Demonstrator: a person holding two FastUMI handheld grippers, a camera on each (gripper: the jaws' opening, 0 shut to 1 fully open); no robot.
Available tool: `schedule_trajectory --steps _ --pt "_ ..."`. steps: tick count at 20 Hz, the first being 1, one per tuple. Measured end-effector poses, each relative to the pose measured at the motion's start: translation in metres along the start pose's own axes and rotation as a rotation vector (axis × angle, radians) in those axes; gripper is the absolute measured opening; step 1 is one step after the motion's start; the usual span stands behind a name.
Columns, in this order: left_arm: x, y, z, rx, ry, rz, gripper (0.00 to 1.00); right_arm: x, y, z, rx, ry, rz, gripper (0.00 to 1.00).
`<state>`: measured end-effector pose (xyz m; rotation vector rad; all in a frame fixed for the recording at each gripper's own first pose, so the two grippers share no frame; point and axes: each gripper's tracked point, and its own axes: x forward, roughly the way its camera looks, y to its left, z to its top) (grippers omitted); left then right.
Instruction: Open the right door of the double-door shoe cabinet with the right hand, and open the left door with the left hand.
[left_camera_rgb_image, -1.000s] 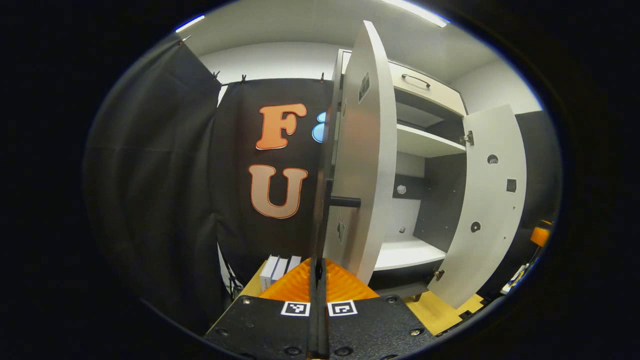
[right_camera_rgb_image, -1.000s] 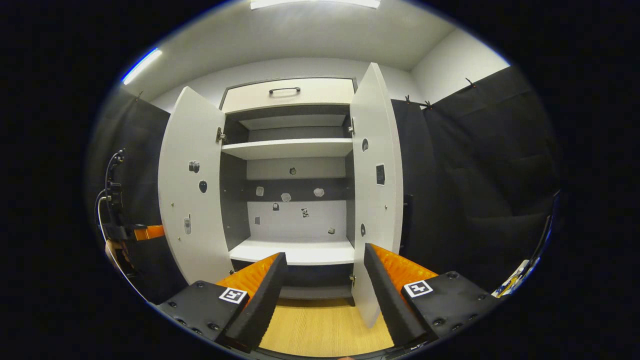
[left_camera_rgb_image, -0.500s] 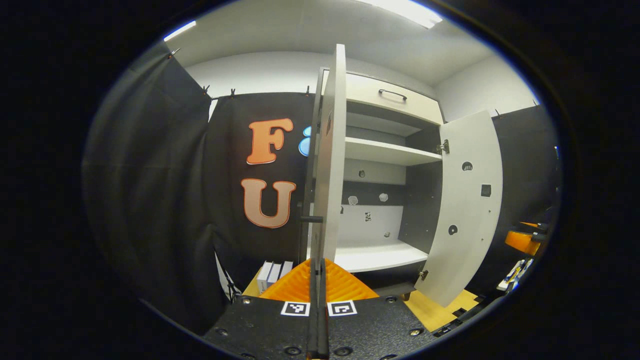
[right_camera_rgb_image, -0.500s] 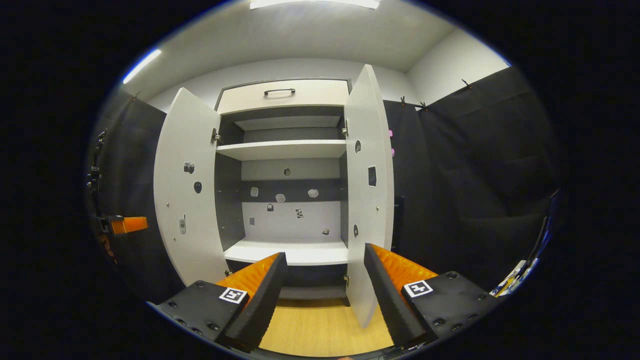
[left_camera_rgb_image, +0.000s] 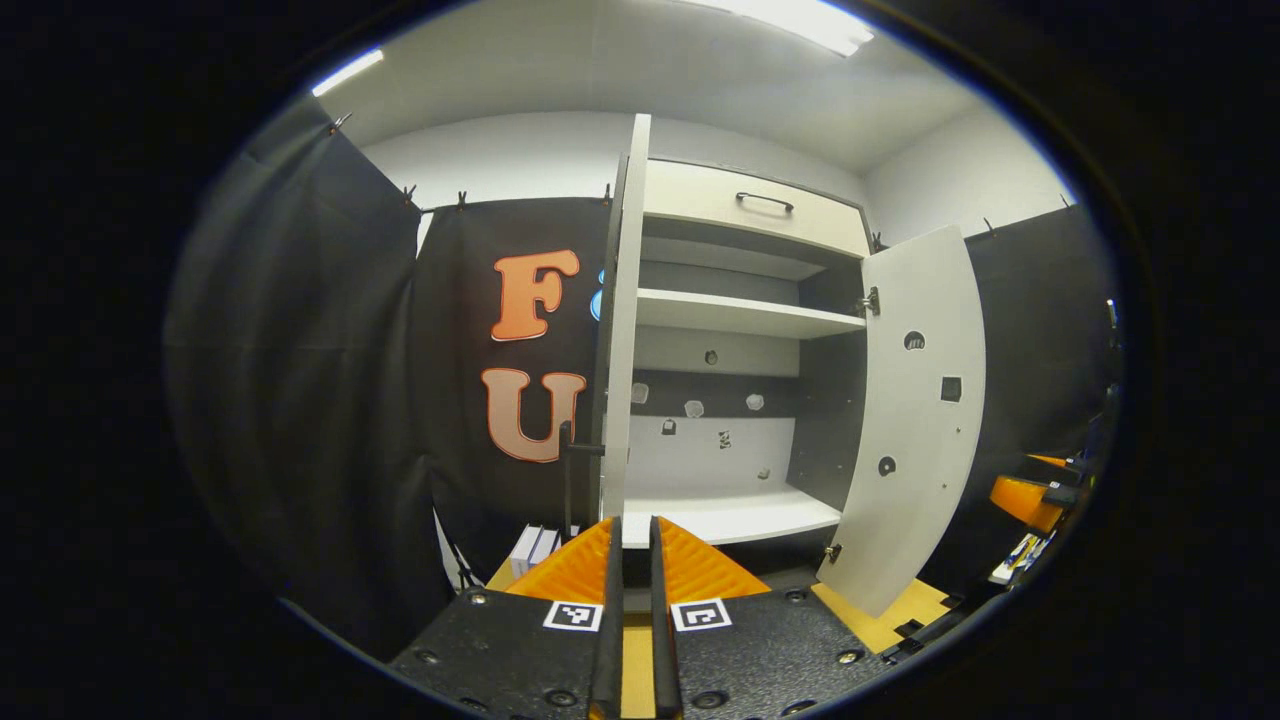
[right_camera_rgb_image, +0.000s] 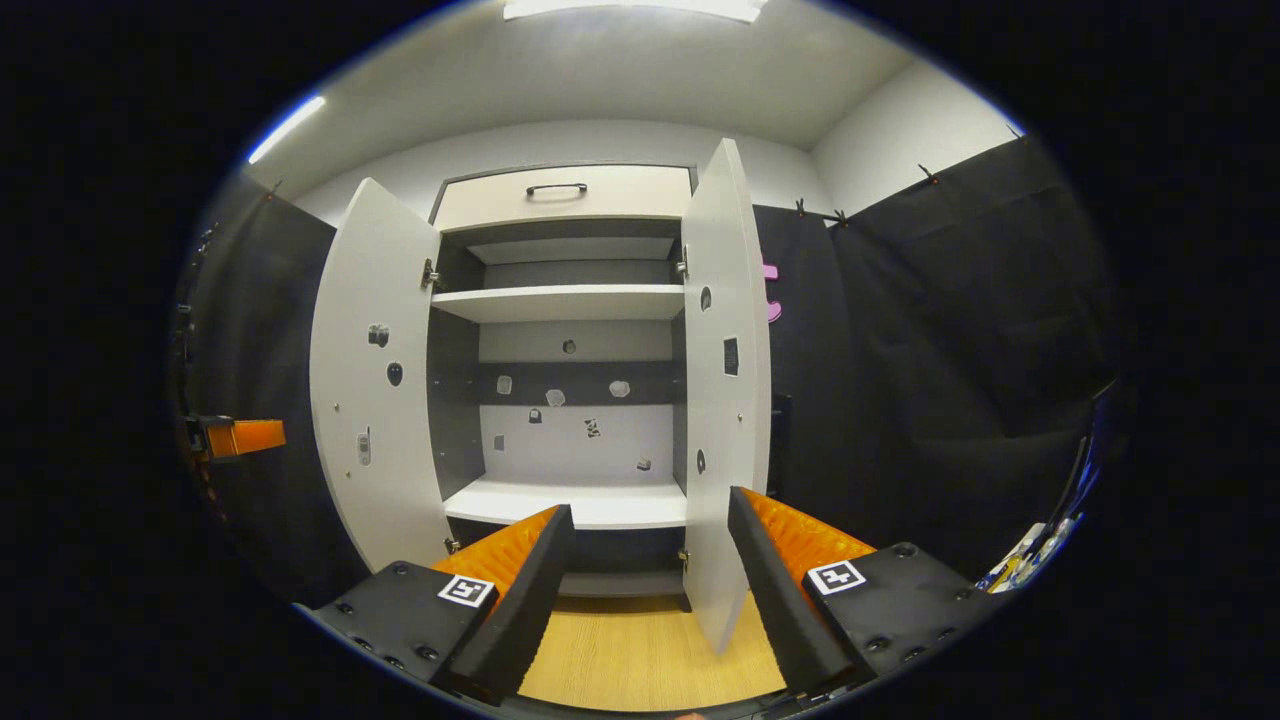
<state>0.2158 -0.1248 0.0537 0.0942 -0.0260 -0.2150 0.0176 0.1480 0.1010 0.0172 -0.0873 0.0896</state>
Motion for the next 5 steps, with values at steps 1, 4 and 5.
schedule_trajectory --steps 1,4,5 --pt "0.0009 -0.0033 0.0016 -0.011 -0.008 -0.007 0.14 -0.0009 0.0001 -0.0002 0.004 0.002 0.000 0.90" --pt "0.0018 -0.0054 0.0042 -0.021 -0.021 -0.006 0.36 -0.0023 -0.0024 -0.0001 0.004 0.003 -0.006 0.90" --pt "0.0024 -0.0041 0.0037 -0.021 -0.019 0.000 0.37 -0.0029 -0.0026 0.0005 0.001 0.003 -0.005 0.90"
